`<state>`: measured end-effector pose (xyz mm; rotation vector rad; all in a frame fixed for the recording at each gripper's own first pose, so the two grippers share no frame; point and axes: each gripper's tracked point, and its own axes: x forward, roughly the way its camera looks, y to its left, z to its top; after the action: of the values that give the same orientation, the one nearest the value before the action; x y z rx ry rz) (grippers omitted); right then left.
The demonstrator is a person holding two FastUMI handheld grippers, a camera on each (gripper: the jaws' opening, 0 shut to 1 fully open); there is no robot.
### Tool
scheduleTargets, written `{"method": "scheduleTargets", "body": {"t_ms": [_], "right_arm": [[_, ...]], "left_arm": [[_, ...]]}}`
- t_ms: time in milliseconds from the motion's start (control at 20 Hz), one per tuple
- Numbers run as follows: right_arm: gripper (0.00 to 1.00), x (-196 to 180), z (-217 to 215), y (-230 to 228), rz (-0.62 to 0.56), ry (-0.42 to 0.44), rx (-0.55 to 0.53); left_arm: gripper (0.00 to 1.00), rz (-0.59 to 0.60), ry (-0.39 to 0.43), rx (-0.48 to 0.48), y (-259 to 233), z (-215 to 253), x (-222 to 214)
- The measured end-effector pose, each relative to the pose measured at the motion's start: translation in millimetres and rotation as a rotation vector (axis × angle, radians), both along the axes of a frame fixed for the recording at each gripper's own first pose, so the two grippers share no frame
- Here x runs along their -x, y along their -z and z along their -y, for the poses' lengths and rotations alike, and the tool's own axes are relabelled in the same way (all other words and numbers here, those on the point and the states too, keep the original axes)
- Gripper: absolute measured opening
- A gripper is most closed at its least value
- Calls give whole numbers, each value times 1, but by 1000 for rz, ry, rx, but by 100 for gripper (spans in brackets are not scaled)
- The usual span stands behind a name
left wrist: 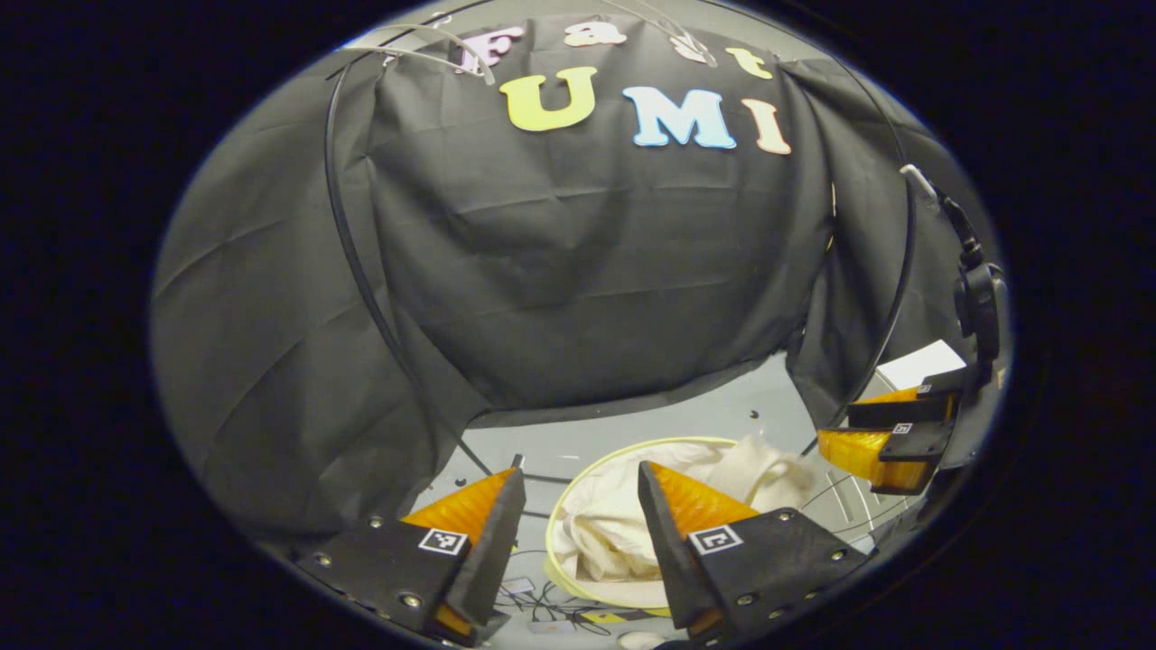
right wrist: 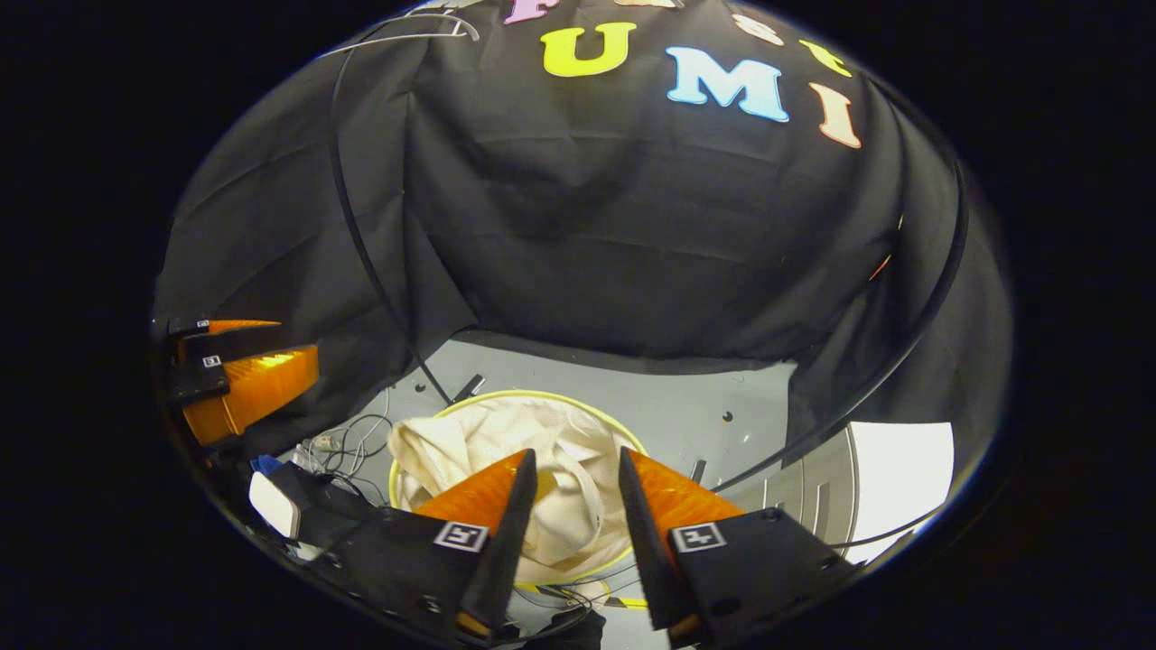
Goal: Grasp the clothes on the hanger with both hands and then place them into the laundry hamper below.
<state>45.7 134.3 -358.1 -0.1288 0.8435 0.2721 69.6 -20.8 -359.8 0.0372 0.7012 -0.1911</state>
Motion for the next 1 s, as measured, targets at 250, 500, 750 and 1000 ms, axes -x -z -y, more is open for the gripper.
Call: {"method": "scheduleTargets", "body": {"t_ms": [250, 500, 750, 1000], "right_arm": [[99, 1, 3, -17, 47, 5, 16], [99, 4, 4, -48, 121, 43, -10], [99, 1, 10, -104, 237, 65, -47], [99, 5, 30, -179, 371, 102, -88]], "left_arm": [[98, 2, -9, -2, -8, -8, 8], [98, 58, 2, 3, -31, -15, 9], [99, 152, -23, 12, -86, -26, 10], [99, 297, -42, 32, -170, -33, 9]]}}
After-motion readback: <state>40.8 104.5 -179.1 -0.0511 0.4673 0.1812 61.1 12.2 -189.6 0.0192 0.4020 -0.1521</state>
